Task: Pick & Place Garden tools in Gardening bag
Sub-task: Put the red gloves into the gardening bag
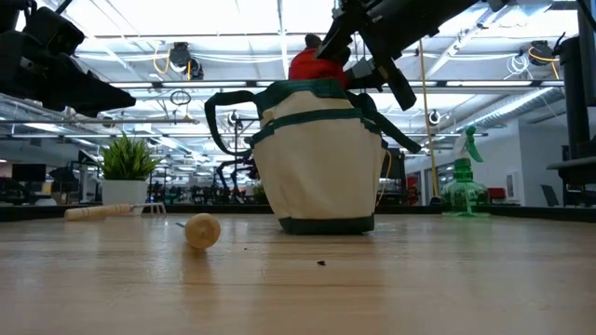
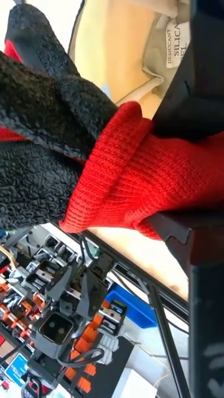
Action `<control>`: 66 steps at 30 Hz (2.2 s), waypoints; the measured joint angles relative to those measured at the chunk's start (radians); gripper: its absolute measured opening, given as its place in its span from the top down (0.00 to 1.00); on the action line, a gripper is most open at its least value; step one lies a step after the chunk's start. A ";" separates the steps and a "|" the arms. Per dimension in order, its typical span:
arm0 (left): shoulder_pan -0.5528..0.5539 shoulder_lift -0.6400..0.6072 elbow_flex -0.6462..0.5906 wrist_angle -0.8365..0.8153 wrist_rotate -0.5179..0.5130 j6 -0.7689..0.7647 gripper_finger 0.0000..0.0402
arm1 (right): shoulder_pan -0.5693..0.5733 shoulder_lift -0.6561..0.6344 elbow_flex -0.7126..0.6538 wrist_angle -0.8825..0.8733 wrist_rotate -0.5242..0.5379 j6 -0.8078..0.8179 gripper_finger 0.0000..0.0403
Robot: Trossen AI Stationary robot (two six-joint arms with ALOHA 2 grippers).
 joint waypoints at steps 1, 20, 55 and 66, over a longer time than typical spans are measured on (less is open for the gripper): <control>0.000 0.000 0.000 0.000 0.000 0.000 0.72 | 0.000 0.000 0.000 0.000 0.000 0.000 0.63; 0.000 0.000 0.000 0.000 0.000 -0.003 0.72 | 0.000 0.000 0.000 -0.023 -0.014 -0.022 0.60; 0.000 0.000 0.000 0.000 0.000 0.001 0.72 | -0.008 0.000 -0.001 0.013 -0.050 -0.001 0.60; 0.000 0.000 0.000 0.000 0.000 0.000 0.72 | -0.032 0.000 -0.001 0.009 -0.053 0.003 0.60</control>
